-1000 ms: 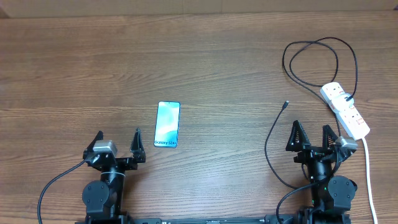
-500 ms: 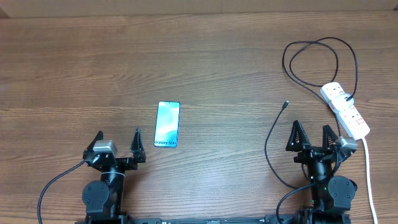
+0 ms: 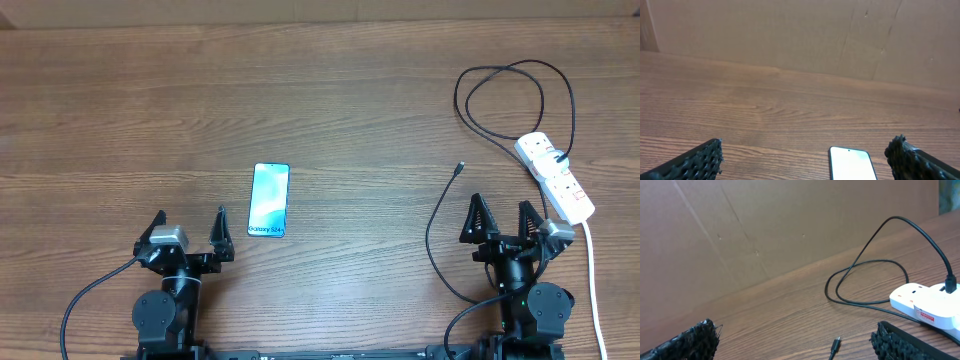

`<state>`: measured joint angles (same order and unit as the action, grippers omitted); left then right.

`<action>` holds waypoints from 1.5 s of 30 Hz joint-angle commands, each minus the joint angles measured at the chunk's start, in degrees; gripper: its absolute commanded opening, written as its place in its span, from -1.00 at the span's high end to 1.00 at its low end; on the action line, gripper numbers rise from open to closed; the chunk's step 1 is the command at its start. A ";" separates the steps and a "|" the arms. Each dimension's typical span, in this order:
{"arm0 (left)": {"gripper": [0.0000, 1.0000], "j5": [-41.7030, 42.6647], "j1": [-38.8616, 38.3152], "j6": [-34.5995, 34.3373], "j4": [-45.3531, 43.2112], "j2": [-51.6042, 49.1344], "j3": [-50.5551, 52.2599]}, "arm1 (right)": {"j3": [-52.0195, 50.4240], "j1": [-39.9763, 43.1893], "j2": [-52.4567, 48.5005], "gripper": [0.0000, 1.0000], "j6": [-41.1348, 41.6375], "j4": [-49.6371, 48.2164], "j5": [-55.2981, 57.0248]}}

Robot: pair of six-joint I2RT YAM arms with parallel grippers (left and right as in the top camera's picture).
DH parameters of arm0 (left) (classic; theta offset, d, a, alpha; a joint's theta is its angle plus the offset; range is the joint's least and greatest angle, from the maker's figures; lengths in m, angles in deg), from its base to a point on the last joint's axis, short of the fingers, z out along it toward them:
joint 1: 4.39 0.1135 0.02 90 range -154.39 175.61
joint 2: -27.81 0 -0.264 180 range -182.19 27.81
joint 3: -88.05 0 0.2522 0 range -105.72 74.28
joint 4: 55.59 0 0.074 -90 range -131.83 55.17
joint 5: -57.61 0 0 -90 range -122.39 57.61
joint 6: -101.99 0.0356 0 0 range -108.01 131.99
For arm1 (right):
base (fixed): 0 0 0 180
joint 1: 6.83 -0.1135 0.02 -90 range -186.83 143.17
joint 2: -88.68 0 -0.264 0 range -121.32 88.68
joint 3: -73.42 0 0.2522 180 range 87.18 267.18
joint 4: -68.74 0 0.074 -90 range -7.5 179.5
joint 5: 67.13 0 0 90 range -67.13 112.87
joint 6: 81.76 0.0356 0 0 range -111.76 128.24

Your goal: Plug charger to phone and switch on socket

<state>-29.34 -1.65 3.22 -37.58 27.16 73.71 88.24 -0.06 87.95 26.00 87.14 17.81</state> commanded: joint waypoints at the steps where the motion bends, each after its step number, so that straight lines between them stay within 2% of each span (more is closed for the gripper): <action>1: -0.99 0.81 0.26 1.11 -0.11 0.28 0.31 | -0.59 0.11 0.57 -1.00 -0.46 -0.22 0.70; 36: -0.99 -0.59 0.26 1.05 0.02 0.28 0.31 | -0.59 0.11 0.57 -1.00 -0.46 -0.22 0.70; 45: -0.99 7.76 0.20 1.05 1.18 0.28 -0.66 | -0.59 0.11 0.57 -1.00 -0.46 -0.22 0.68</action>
<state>-25.53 -1.65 3.24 -37.54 27.16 73.68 88.24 -0.06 87.95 26.02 87.14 17.81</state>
